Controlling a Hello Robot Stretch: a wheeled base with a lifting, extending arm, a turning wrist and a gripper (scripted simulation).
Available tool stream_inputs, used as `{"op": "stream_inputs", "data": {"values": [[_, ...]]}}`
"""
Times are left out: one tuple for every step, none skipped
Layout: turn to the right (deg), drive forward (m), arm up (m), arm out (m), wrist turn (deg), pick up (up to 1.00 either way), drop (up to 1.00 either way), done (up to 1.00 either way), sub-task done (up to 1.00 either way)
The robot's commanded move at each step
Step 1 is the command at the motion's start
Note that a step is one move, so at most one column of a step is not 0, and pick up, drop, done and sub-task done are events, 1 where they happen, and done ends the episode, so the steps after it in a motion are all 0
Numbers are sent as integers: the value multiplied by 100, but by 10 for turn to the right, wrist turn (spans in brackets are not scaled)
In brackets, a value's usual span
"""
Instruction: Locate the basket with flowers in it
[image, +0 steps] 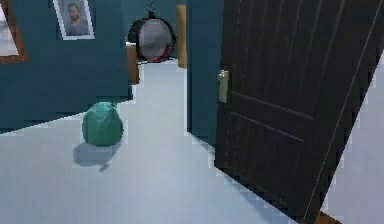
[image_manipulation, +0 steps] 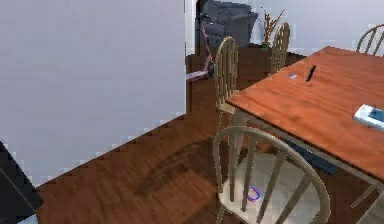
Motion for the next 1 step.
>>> {"op": "stream_inputs", "data": {"values": [[-90, 0, 0, 0, 0, 0, 0, 0, 0]]}}
